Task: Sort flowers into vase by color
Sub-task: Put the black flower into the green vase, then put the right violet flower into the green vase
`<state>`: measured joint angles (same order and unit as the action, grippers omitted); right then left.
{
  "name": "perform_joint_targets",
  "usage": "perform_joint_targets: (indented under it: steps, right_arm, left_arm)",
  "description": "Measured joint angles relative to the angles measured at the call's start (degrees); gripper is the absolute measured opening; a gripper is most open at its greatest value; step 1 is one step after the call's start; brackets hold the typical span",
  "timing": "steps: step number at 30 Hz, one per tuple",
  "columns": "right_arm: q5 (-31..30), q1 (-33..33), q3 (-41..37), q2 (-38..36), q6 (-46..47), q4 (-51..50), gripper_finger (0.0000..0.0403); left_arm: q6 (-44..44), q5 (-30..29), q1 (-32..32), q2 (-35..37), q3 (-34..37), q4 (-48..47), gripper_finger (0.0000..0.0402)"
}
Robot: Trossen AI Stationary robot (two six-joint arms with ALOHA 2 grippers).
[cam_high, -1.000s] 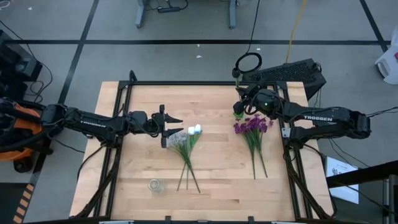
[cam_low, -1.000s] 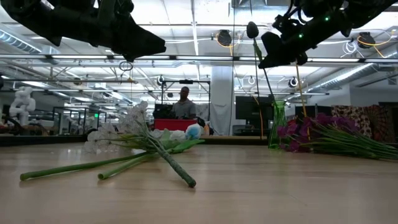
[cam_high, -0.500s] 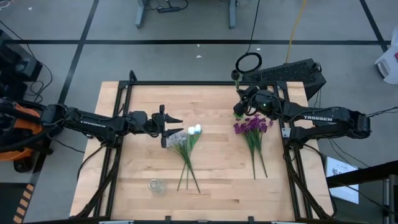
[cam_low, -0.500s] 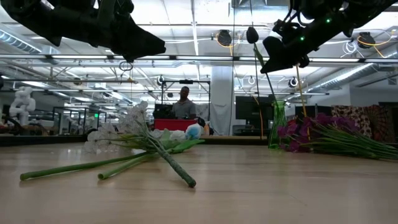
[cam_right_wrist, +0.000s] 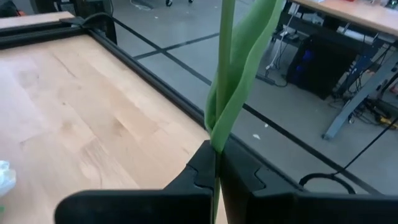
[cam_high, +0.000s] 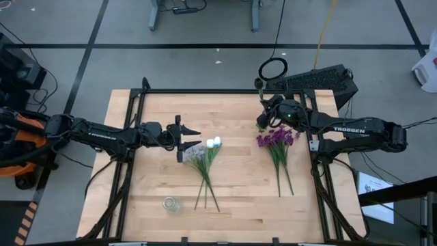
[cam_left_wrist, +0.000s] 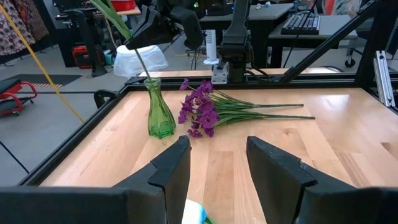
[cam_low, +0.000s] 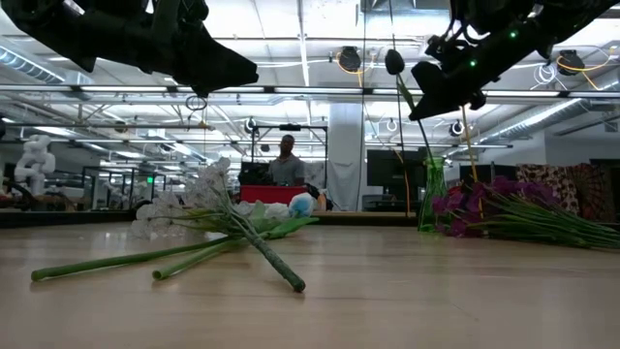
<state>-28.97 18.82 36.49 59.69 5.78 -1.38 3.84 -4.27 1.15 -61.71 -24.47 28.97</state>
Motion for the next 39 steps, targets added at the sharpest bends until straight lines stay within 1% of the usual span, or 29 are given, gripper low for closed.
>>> perform_joint_targets:
  steps: [5, 8, 12, 14, 21, 25, 29, 33, 39]
  right_arm:
    - [0.0, 0.0, 0.0, 0.0, 2.0, -1.8, 0.0003]
    - [0.0, 0.0, 0.0, 0.0, 2.8, -2.0, 0.0013]
    - [-0.2, 0.0, 0.0, 0.0, 3.3, -2.3, 0.0031]
    - [-1.2, 0.0, 0.0, 0.0, 4.0, -2.9, 0.0039]
    - [-1.2, 0.0, 0.0, 0.0, 4.1, -3.7, 0.0072]
    - [-1.3, -0.1, 0.0, 0.0, 4.2, -3.7, 0.0095]
    - [-1.2, -0.6, 0.0, -1.6, 6.5, -4.7, 0.0121]
    - [-1.2, -0.7, 0.1, -5.7, 10.3, -9.3, 0.0145]
    - [-1.2, -1.3, 3.3, -11.8, 17.8, -24.1, 0.0170]
  left_arm:
    - [0.0, 0.0, 0.0, 0.0, 0.0, 0.0, 0.0164]
    - [0.0, 0.0, 0.0, 0.0, 0.0, 0.0, 0.0164]
    - [-0.1, 0.0, 0.0, 0.0, 0.0, 0.0, 0.0164]
    - [-0.1, 0.0, 0.0, 0.0, 0.0, 0.0, 0.0164]
    - [-0.1, 0.0, 0.0, 0.0, 0.0, 0.0, 0.0164]
    - [-0.1, 0.0, 0.0, 0.0, 0.0, -0.4, 0.0164]
    - [0.0, 0.0, 0.0, 0.0, 0.0, -1.5, 0.0164]
    - [0.0, 0.0, 0.0, 0.0, 0.0, -1.5, 0.0164]
    - [0.0, 0.0, 0.0, 0.0, 0.0, -1.5, 0.0164]
